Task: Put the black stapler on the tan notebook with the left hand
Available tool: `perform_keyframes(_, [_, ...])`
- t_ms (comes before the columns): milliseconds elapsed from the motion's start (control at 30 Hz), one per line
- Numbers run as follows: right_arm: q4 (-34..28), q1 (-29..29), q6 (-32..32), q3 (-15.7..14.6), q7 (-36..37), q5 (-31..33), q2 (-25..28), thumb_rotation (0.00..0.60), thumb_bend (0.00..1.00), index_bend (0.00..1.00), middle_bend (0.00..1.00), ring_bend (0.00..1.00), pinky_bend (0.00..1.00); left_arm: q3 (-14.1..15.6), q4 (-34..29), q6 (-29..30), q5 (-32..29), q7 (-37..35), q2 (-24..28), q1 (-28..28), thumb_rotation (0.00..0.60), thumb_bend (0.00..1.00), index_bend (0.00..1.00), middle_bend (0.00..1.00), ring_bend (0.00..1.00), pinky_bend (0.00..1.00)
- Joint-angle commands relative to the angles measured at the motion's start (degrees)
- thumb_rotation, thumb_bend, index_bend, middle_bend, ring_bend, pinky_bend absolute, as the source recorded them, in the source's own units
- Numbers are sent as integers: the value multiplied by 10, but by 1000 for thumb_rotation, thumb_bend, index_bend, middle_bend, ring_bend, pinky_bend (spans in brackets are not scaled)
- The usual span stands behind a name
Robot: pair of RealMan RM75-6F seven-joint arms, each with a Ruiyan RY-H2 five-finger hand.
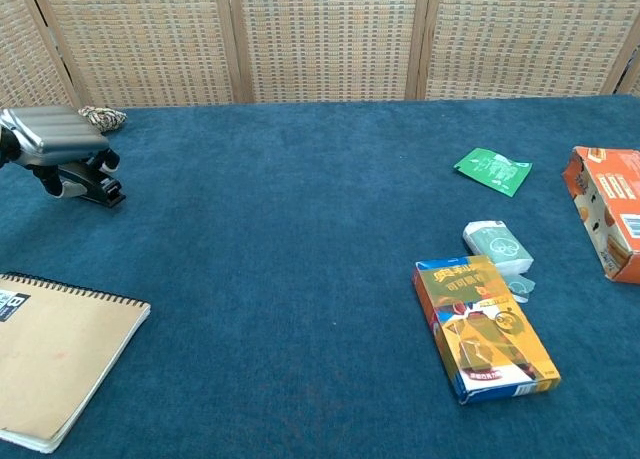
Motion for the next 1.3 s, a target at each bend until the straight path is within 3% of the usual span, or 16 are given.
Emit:
perform_keyframes(33, [-1,0,0,0,0,-1,0,600,95,0,0,0,0,0,-6,13,0,-5,8,2,600,491,689,550,389,473])
perform_keyframes(300, [-6,-1,6,-1,5,-10,4,600,95,0,0,0,0,0,-97,94,10,19,76,13,600,491,689,550,389,473])
perform_keyframes(400, [-14,-2,13,-4,7,-20,7,600,95,0,0,0,0,-4,-195,131,9,46,130,25,600,491,689,550,389,473])
perform_keyframes(500, [-26,-4,20,-8,8,-31,11,600,95,0,0,0,0,-1,-348,182,12,108,207,51,600,492,689,550,389,473])
perform_keyframes(667, [-53,-11,44,-13,8,-54,22,600,95,0,0,0,0,6,-544,207,-3,243,289,93,600,492,689,550,389,473])
perform_keyframes(733, [-60,-13,49,-17,8,-62,24,600,95,0,0,0,0,13,-589,211,-6,276,304,108,600,492,688,550,389,472])
perform_keyframes(1000, [-88,-19,69,-28,10,-95,36,600,95,0,0,0,0,51,-683,216,13,378,330,161,600,492,688,550,389,473])
perform_keyframes(1300, [-108,-25,91,-33,18,-118,47,600,95,0,0,0,0,65,-704,203,30,444,329,192,600,492,688,550,388,471])
